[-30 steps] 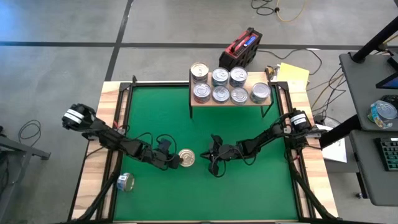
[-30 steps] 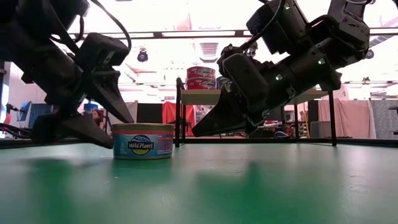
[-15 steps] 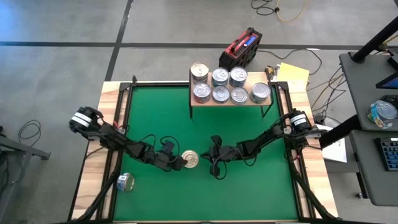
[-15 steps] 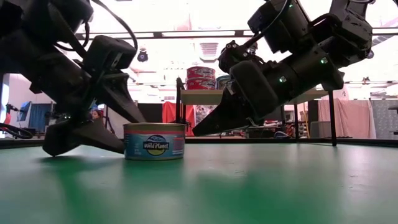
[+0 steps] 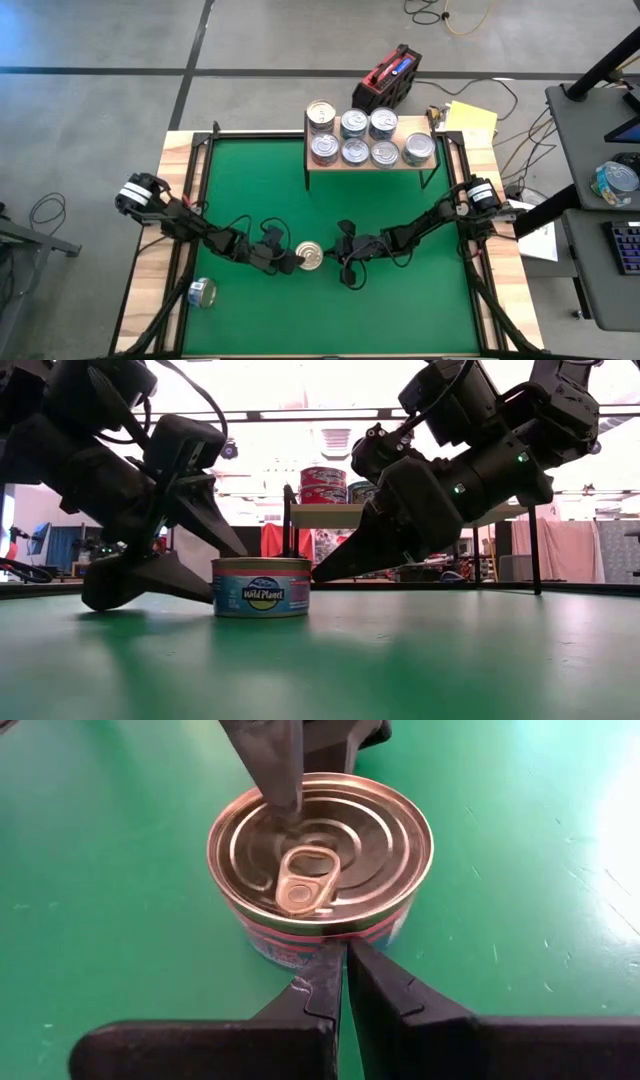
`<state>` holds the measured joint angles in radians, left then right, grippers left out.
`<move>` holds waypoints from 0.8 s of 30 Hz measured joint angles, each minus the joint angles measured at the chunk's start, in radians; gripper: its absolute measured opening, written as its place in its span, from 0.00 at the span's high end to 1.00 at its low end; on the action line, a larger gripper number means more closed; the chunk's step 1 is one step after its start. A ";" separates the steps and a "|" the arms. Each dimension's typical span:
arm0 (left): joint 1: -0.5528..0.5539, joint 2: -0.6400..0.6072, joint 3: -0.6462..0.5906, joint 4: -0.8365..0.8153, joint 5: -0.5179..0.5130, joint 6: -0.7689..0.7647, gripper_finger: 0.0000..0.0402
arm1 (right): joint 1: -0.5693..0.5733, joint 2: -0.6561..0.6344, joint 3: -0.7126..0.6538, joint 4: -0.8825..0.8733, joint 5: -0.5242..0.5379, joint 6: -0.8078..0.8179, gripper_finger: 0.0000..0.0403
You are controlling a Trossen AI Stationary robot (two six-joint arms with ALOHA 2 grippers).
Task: Stack canned seafood by type on shelf
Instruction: Stack the blue/pink tuna can on top of the other blue/pink tuna can on the shelf
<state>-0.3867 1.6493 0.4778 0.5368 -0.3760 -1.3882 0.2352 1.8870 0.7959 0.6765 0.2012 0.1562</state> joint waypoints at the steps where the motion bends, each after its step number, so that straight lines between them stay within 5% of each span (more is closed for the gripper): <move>1: 0.002 0.000 0.000 0.002 0.000 0.001 0.45 | 0.000 0.000 0.000 0.000 0.000 0.000 0.97; 24: 0.006 0.001 -0.003 0.116 -0.078 0.118 0.48 | 0.003 0.000 -0.002 -0.022 -0.012 0.000 0.97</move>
<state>-0.3805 1.6501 0.4748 0.6529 -0.4538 -1.2700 0.2379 1.8870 0.7937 0.6546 0.1893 0.1558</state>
